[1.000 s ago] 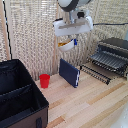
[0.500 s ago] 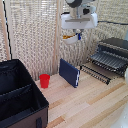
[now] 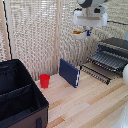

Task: Gently stretch your hand towards the oven tray's handle, obtaining a firm grip, and draw it cautiously out of the oven. Transition your grip to the hot dog bowl, gingerly seizing the edge, and elevate it from the surface. Hover the bowl over the tray, delicately lower it, and temper your grip, establishing the bowl's equilibrium.

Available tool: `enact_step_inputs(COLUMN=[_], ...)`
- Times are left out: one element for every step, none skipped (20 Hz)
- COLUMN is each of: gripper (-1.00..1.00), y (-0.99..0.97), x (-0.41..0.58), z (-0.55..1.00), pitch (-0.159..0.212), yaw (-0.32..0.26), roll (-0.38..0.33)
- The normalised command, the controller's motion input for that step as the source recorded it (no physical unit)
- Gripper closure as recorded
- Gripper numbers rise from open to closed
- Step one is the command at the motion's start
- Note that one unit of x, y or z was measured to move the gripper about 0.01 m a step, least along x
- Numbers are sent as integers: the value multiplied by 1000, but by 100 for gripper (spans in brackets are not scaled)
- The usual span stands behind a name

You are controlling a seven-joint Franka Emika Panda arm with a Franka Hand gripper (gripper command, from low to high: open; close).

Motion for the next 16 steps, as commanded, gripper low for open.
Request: enact_step_inputs(gripper=[100,100,100,100,100,100,100,100,100,100,100,100,100,100,100,100], y=[-931,-926,-923,-917,-914,-911,-880,-869,-771,-734,-709,-703,-697,-674,-660,-683], x=[0,-11,-6,0,0,0,0,0,0,0,6,0,0,11,0,0], z=[-129,-160,-171,-191,-191,-203,-274,-274,-366,-351,-374,-406,-374,-329,-309,-269], pitch=[-58,-45,-35,-24,-7,0,0,15,26,36,36,29,27,27,11,2], yaw=[-74,-80,-81,-84,-86,-86,-89,-85,-69,-66,-61,-65,-72,-71,-77,-83], roll=[31,27,27,28,27,29,29,28,24,28,28,30,27,28,35,34])
